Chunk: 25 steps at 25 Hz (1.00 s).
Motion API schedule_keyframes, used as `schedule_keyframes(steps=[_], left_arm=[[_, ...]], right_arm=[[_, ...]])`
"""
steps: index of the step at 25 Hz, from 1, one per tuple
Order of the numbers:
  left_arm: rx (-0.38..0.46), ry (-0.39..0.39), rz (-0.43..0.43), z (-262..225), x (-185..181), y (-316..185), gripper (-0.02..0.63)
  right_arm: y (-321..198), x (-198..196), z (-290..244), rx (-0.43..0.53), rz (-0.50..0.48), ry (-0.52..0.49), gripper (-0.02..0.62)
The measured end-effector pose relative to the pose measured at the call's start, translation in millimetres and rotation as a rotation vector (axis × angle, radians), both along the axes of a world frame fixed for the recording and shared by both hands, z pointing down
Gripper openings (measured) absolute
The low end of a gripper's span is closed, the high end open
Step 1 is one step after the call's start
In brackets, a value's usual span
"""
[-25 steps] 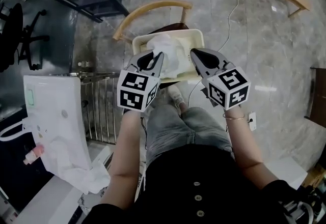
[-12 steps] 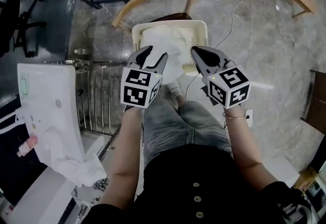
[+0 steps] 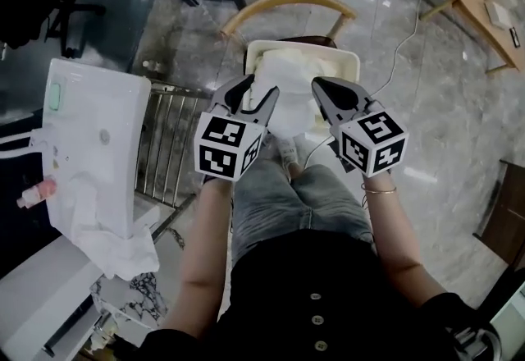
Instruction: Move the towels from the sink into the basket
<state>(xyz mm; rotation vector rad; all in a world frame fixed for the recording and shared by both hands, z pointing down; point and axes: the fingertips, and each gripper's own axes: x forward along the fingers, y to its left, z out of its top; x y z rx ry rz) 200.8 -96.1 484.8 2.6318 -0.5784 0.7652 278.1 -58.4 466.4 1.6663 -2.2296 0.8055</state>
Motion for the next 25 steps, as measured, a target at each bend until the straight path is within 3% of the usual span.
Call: schedule_keyframes(steps=[9, 15, 25], left_arm=[[0.074, 0.051, -0.263, -46.6, -108.3, -17.4, 0.179], [0.123, 0.031, -0.547, -64.1, -238.2, -10.6, 0.179], [0.140, -0.004, -0.921, -68.0, -418.1, 46.4, 0.179]], right_arm=[[-42.8, -110.8, -32.4, 0.075, -0.323, -0.006, 0.002], [-51.4, -227.0, -41.4, 0.090, -0.583, -0.026, 0.002], [-20.6, -402.6, -42.1, 0.063, -0.880, -0.069, 0.002]])
